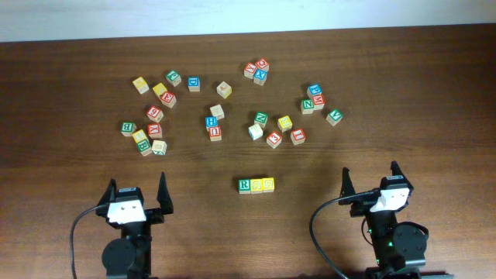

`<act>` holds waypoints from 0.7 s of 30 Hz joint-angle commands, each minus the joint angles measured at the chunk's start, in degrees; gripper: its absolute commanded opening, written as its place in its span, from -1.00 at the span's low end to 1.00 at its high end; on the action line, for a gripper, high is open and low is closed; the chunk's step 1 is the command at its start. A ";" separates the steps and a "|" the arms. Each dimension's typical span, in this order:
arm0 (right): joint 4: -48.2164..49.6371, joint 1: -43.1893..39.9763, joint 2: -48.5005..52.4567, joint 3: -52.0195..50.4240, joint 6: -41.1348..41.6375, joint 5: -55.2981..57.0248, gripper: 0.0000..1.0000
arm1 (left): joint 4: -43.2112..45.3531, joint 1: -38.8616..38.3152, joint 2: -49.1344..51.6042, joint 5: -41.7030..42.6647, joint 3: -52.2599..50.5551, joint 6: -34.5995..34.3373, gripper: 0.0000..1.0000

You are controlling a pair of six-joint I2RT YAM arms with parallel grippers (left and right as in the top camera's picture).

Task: Spell out RSS

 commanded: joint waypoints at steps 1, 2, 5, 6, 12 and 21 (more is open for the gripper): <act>-0.28 -0.37 -0.55 -0.31 0.66 0.28 0.97 | -0.11 0.35 -0.52 0.61 -0.24 1.09 0.99; -0.31 -0.37 -0.55 -0.31 0.66 0.28 0.97 | -0.11 0.35 -0.52 0.61 -0.24 1.09 0.99; -0.31 -0.37 -0.55 -0.31 0.68 0.28 0.97 | -0.11 0.35 -0.52 0.61 -0.24 1.09 0.98; -0.28 -0.37 -0.55 -0.31 0.68 0.28 0.97 | -0.11 0.35 -0.52 0.61 -0.24 1.09 0.98; -0.31 -0.37 -0.55 -0.31 0.68 0.28 0.97 | -0.11 0.35 -0.52 0.63 -0.24 1.09 0.98; -0.31 -0.37 -0.59 -0.31 0.66 1.36 0.97 | -0.11 0.35 -0.52 0.61 -0.24 1.09 0.98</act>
